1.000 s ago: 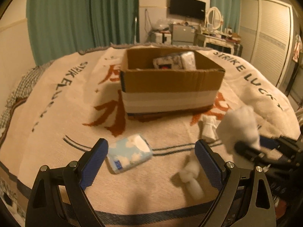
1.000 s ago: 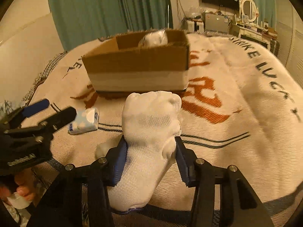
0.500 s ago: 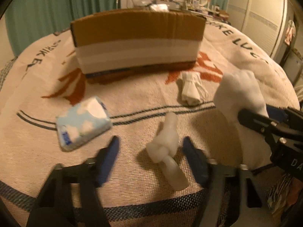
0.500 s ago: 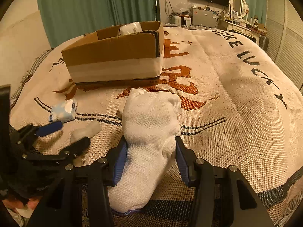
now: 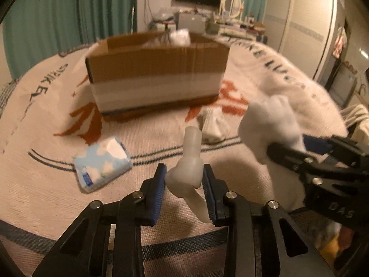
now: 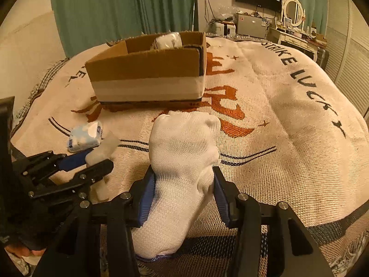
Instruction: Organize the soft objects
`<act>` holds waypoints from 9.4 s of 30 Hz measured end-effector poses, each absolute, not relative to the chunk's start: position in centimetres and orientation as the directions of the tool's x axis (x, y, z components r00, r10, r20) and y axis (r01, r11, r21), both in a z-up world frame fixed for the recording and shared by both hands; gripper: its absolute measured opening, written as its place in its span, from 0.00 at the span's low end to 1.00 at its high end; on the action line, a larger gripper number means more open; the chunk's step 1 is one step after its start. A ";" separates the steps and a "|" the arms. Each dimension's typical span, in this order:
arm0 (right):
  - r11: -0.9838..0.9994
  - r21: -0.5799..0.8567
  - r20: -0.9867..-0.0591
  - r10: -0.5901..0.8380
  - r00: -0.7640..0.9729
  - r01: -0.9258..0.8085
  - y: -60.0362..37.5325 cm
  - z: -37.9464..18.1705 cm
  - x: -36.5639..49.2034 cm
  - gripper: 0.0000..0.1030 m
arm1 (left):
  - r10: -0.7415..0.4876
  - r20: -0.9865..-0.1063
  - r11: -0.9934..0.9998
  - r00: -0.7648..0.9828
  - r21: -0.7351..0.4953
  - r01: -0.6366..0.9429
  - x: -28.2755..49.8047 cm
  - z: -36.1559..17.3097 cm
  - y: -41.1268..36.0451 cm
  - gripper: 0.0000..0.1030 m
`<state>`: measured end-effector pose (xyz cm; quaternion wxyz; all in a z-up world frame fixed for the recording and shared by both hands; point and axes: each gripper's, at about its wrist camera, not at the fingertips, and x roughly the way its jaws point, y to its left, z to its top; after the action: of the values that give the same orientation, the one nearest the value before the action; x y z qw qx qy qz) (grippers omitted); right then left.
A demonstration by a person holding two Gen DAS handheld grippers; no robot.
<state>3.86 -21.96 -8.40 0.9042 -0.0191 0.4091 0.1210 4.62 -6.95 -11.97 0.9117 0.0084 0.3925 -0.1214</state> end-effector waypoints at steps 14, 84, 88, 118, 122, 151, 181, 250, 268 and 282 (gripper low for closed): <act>0.957 0.033 -0.610 0.249 0.753 -0.289 -21.4 0.2 3.0 0.45 | -0.194 -0.625 0.972 0.756 -0.015 0.237 3.9 -4.0 -6.4 0.30; 0.950 -0.040 -0.441 0.261 0.859 -0.310 -20.9 10.1 4.5 0.94 | -0.026 -0.435 0.996 0.900 0.069 0.062 6.9 3.4 -1.8 0.89; 0.951 -0.039 -0.510 0.244 0.825 -0.305 -20.4 5.5 6.7 0.94 | -0.009 -0.537 0.997 0.843 0.062 0.051 8.8 -1.5 -2.0 0.89; 0.955 0.020 -0.801 0.192 0.568 -0.295 -18.0 -14.0 15.3 0.42 | -0.044 -0.819 0.999 0.572 -0.018 0.051 12.4 -17.4 -1.7 0.87; 0.949 0.019 -0.786 0.209 0.581 -0.315 -18.0 -13.5 14.3 0.36 | -0.049 -0.815 0.997 0.577 -0.009 0.072 11.9 -17.2 -2.3 0.80; 0.930 0.018 -0.578 0.310 0.755 -0.368 -18.0 -0.1 4.4 0.31 | -0.036 -0.596 0.997 0.802 0.028 0.066 5.8 -4.0 -2.7 0.79; 0.921 0.062 -0.592 0.344 0.729 -0.385 -16.7 1.4 25.7 0.31 | -0.003 -0.588 0.993 0.809 0.094 0.072 27.0 -3.8 -2.5 0.79; 0.974 0.046 -0.348 0.223 0.911 -0.221 -20.5 4.5 5.6 1.00 | 0.087 -0.289 0.995 0.954 0.072 -0.069 3.6 1.7 -1.1 0.95; 0.976 0.046 -0.351 0.215 0.911 -0.213 -20.3 4.4 5.1 1.00 | 0.075 -0.293 0.995 0.953 0.081 -0.054 3.7 1.3 -1.7 0.95; 0.975 0.040 -0.365 0.217 0.906 -0.217 -19.9 4.0 5.1 1.00 | 0.081 -0.302 0.995 0.950 0.080 -0.060 3.6 1.1 -1.6 0.95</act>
<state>5.10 -19.92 3.99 0.9761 -0.0008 0.1866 0.1111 3.60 -1.57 1.05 0.9868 0.0349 0.1542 0.0358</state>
